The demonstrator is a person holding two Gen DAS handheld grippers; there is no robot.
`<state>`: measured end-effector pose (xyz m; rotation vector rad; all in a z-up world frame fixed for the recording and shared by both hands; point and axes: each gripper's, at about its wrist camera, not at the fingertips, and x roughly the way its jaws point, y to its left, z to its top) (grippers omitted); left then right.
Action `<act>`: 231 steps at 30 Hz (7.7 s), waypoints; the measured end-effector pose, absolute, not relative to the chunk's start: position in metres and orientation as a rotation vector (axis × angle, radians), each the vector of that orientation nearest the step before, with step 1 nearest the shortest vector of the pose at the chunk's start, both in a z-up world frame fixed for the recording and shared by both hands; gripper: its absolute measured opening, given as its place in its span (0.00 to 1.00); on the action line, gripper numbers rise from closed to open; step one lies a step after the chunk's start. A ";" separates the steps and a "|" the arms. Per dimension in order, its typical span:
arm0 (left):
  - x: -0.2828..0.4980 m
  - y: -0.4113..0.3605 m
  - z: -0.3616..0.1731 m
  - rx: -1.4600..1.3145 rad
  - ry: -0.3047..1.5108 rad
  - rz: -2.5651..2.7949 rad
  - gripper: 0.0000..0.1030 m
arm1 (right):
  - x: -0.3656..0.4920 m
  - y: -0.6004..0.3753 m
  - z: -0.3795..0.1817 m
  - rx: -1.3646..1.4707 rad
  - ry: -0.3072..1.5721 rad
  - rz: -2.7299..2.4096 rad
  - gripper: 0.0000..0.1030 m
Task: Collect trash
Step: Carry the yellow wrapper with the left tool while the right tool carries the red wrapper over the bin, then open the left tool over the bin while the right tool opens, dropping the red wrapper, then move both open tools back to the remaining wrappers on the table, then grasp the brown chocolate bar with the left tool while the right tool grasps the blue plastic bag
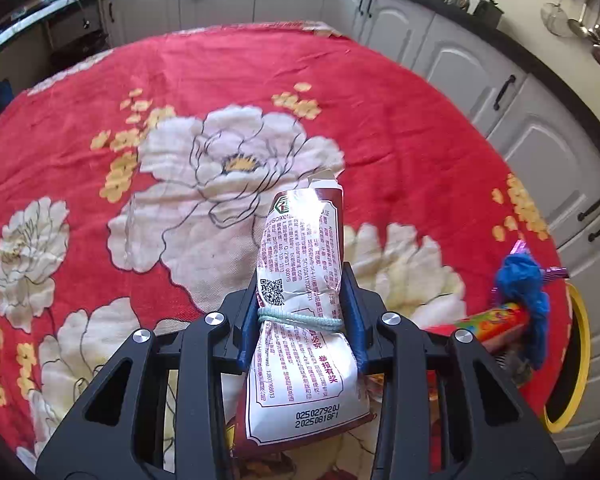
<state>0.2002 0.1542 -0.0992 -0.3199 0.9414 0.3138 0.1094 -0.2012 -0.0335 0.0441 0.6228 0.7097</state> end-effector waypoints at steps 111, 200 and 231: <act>0.211 -0.165 -0.081 -0.113 0.804 -0.338 0.89 | 0.142 -0.409 -0.102 0.363 0.669 0.145 0.59; 0.129 0.122 -0.030 -0.332 0.625 0.226 0.89 | 0.158 -0.134 -0.052 -0.046 0.621 0.592 0.71; 0.139 0.149 -0.112 -0.348 0.922 0.269 0.30 | 0.188 -0.099 -0.098 -0.019 0.826 0.716 0.10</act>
